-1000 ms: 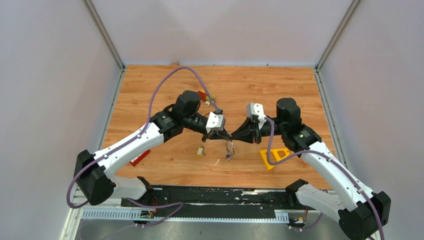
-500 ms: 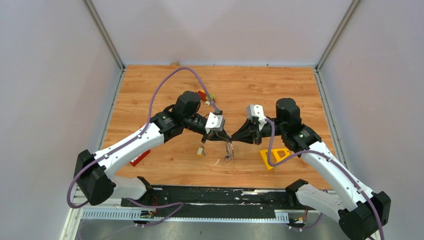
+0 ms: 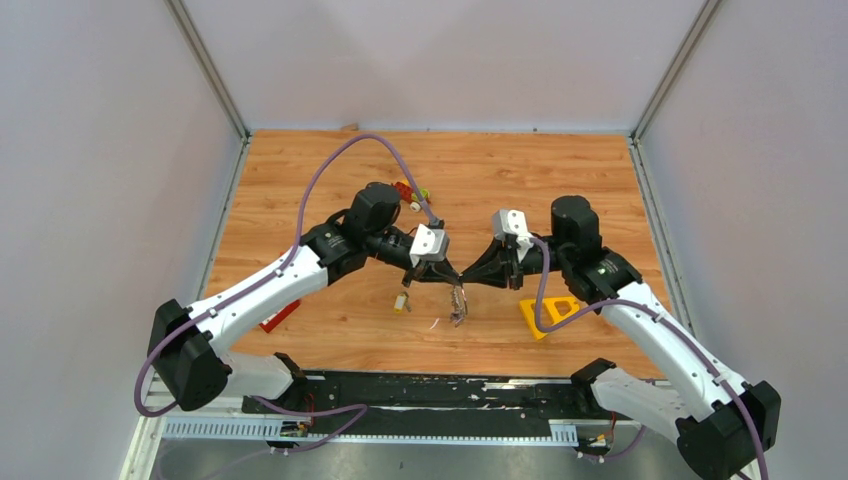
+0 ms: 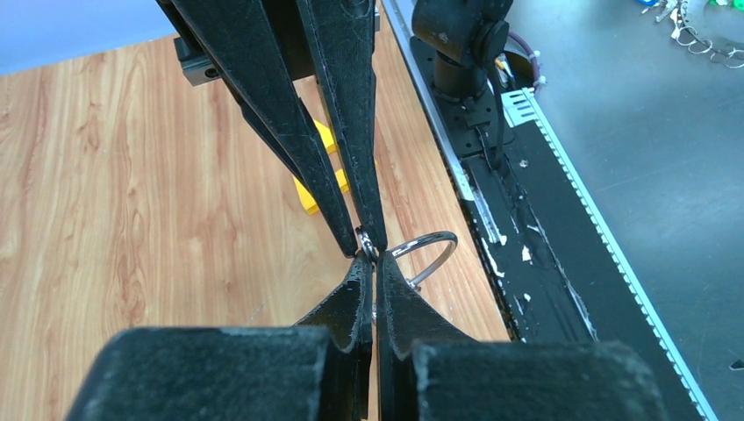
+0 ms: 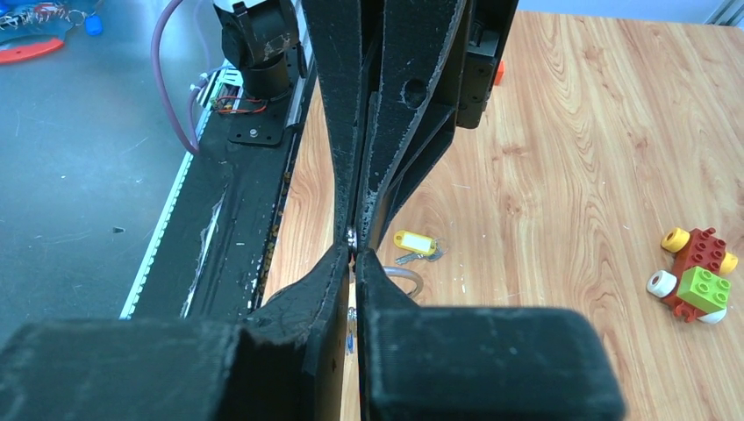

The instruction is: Put the keys on the keyring

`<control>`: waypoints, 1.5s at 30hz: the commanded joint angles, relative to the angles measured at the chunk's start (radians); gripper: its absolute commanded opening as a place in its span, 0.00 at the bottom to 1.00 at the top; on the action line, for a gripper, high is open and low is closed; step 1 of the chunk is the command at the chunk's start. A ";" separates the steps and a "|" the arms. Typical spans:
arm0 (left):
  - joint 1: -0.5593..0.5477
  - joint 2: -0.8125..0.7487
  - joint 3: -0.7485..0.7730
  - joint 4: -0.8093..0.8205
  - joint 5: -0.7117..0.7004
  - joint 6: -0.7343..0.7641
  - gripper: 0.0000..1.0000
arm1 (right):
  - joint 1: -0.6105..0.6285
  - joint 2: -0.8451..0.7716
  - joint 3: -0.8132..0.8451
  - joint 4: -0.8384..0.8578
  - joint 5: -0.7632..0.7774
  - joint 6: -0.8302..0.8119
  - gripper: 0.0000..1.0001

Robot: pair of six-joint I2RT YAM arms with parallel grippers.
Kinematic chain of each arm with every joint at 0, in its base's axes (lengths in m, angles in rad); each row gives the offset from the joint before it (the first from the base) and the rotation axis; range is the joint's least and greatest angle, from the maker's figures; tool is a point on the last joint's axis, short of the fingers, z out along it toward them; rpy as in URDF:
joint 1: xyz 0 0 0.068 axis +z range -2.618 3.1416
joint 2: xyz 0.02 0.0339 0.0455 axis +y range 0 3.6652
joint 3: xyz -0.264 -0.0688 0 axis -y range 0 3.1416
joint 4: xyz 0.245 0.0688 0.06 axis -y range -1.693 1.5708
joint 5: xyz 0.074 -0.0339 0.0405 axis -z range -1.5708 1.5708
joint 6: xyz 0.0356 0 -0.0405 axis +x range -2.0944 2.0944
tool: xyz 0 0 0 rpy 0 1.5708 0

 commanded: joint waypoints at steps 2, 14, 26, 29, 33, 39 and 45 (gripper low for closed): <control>0.018 -0.034 0.011 0.091 0.038 0.000 0.00 | 0.008 -0.039 0.018 0.009 -0.008 0.049 0.00; 0.021 -0.004 0.054 0.040 0.020 0.034 0.28 | 0.008 -0.056 0.018 0.033 0.054 0.101 0.00; 0.039 -0.036 0.058 -0.039 -0.030 0.118 0.45 | 0.006 -0.064 0.016 0.034 0.076 0.092 0.00; 0.072 -0.057 0.058 -0.090 -0.047 0.158 0.52 | 0.004 -0.067 0.017 0.026 0.071 0.079 0.00; 0.094 -0.099 0.034 -0.154 -0.131 0.241 0.60 | 0.004 -0.072 0.022 0.013 0.072 0.057 0.00; 0.100 -0.153 -0.068 -0.204 -0.327 0.369 0.62 | -0.002 -0.070 0.029 -0.001 0.062 0.045 0.00; 0.103 -0.083 -0.090 -0.292 -0.453 0.480 0.63 | -0.004 -0.073 0.031 -0.007 0.061 0.036 0.00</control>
